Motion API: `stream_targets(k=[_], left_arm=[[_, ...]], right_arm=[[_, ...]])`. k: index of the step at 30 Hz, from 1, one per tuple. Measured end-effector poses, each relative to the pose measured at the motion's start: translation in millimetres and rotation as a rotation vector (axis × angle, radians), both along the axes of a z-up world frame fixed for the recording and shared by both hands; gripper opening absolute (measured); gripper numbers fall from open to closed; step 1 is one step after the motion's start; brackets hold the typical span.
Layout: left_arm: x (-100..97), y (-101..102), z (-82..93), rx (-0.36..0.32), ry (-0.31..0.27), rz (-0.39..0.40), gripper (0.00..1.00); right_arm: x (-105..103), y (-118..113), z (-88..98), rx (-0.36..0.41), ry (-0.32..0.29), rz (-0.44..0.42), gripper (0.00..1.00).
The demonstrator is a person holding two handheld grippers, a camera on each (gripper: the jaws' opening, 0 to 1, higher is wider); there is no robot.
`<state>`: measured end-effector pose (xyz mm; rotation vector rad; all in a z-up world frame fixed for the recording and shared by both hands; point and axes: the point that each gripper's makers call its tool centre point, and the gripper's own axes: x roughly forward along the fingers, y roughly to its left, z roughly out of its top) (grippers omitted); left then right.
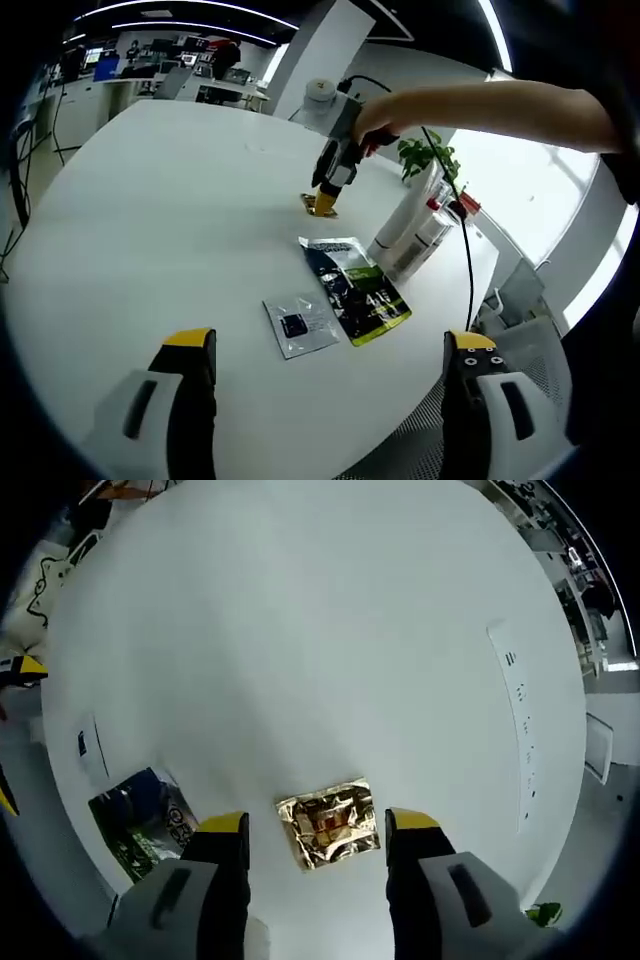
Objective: Arrange the skincare products in the storage area until every visible bottle or jar stands upright without overlapping.
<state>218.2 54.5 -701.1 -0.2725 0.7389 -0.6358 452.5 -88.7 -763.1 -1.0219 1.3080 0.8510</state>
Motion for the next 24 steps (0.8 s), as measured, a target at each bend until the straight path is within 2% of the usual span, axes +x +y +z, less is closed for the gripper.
stream_targets(k=[4,5,9,12,14,18,24], left_arm=[[0.8,2.0,-1.5,-0.002,0.003,0.001,0.91],[0.5,1.9,-1.7,-0.001,0.004,0.002,0.91],[0.8,3.4,-3.1,-0.002,0.009,0.003,0.91],[0.7,2.9,-3.6,-0.002,0.012,0.002,0.91],[0.8,2.3,-3.6,-0.003,0.013,0.003,0.91],[0.8,0.4,-4.6,-0.001,0.017,-0.004,0.91],[1.6,-0.4,-4.6,-0.003,0.018,-0.005,0.91]], right_arm=[[2.9,-4.2,-6.2,-0.019,0.001,0.007,0.54],[1.7,-2.0,-6.1,-0.001,0.021,-0.005,0.53],[6.2,-5.4,-4.8,0.0,0.02,-0.014,0.56],[-5.2,-2.2,-7.1,0.045,0.084,-0.053,0.47],[4.8,-3.3,-7.7,0.041,0.075,-0.053,0.47],[1.8,-3.3,-6.8,0.045,0.069,-0.049,0.48],[1.0,-2.4,-8.6,0.048,0.081,-0.044,0.44]])
